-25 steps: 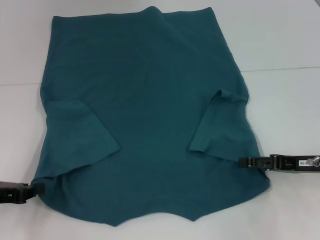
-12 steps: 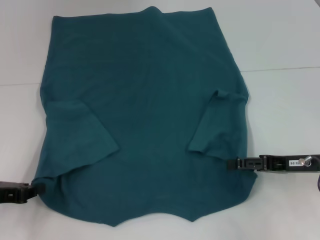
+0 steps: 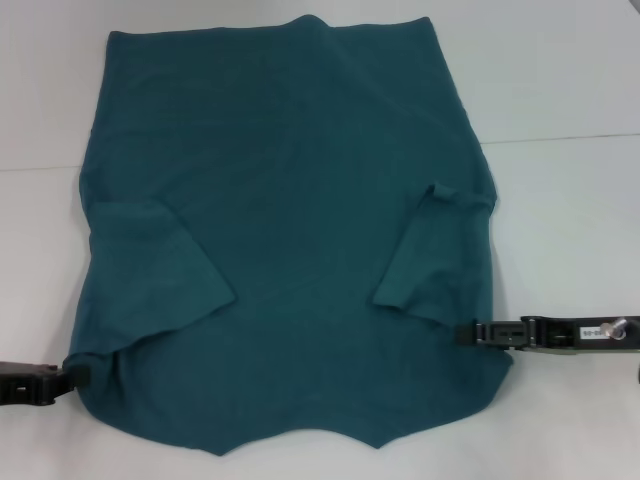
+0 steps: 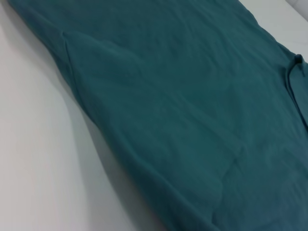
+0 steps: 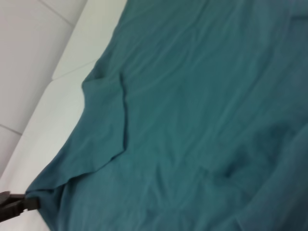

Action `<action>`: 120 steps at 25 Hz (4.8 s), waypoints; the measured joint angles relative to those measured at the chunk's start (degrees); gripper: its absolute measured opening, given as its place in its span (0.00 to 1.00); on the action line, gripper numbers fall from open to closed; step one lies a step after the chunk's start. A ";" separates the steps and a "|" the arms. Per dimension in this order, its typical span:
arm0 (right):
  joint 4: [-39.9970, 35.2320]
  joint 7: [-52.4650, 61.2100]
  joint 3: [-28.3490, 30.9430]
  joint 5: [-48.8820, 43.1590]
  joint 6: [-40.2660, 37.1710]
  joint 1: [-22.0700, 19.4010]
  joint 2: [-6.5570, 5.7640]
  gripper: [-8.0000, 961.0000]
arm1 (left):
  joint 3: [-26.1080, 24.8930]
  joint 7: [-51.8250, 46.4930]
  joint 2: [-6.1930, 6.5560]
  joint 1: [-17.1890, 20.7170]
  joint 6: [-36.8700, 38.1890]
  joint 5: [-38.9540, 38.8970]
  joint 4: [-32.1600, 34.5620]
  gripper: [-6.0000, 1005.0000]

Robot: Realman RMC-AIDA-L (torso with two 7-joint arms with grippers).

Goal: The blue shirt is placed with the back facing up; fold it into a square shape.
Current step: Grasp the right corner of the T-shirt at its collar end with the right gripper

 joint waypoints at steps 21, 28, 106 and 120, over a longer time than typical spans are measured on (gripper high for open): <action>-0.35 3.17 0.09 -2.51 1.92 -1.64 -2.51 0.91 | -0.04 -0.19 -0.18 -0.70 -0.07 -0.08 -0.19 0.03; -0.09 3.40 -0.34 -2.97 2.89 -1.65 -2.54 0.91 | -0.18 -0.11 -0.17 -0.70 -0.06 -0.08 -0.27 0.03; 8.95 -6.99 13.50 1.81 -3.83 -3.23 0.18 0.90 | 0.21 0.58 0.03 -1.93 -2.35 -0.52 -2.37 0.03; 9.11 -6.22 12.90 4.91 -5.29 -3.93 -1.04 0.90 | 0.27 0.85 -0.05 -2.22 -2.65 -0.52 -3.07 0.03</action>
